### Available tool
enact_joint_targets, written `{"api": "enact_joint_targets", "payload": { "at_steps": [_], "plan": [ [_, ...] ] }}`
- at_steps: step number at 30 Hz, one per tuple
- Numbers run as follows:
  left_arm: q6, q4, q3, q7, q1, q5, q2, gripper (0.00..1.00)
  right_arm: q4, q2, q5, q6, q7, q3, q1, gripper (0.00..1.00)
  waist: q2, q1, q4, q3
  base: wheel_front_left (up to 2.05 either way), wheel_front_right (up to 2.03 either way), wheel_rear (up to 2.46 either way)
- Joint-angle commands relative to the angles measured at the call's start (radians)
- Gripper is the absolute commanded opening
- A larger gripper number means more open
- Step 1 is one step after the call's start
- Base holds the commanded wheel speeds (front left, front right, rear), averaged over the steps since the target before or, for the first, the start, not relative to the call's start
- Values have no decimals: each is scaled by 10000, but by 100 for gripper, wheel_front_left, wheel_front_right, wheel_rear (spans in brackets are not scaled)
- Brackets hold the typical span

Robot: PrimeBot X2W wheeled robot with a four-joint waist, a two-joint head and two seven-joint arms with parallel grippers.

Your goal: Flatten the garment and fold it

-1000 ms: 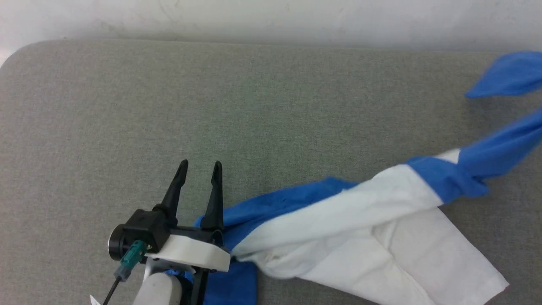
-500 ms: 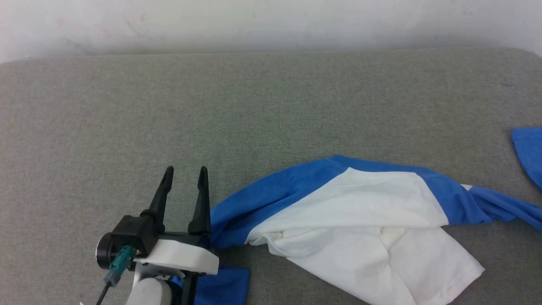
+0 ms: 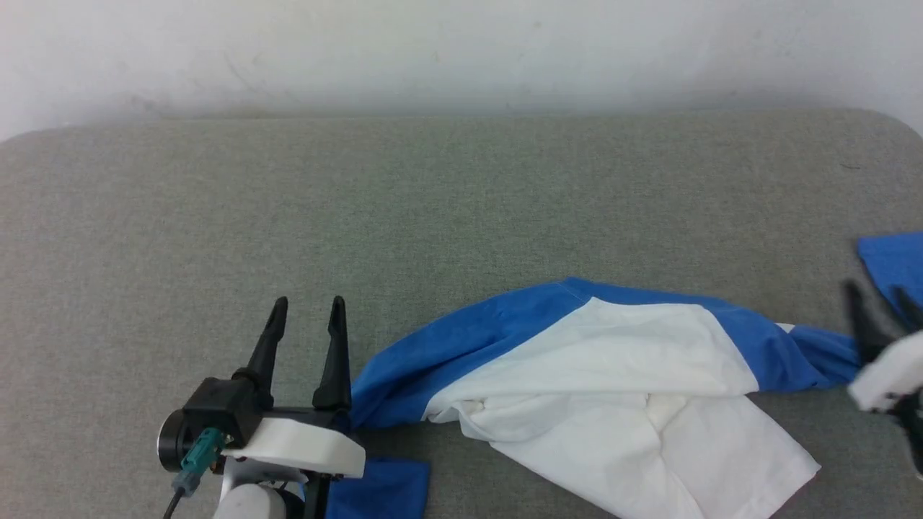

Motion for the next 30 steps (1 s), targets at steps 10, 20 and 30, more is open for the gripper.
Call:
{"api": "enact_joint_targets", "payload": {
  "at_steps": [10, 20, 30],
  "plan": [
    [-69, -54, -300, -47, -138, 14, -3, 100, -3227, -175, -278, -6, 5873, 3466, -1383, 100, -2, 1, 501, 372, 0, 0, 0],
    [59, 3, -722, -47, -524, -214, -3, 100, -1725, -71, 431, -6, 8955, 5611, -2825, 70, -2, 1, 973, 850, 0, 0, 0],
    [46, 68, -809, -47, -658, -173, -3, 100, -1759, -145, -147, -6, 6160, 5928, -4198, 0, -2, 1, 1097, 827, 0, 0, 0]
  ]
}}
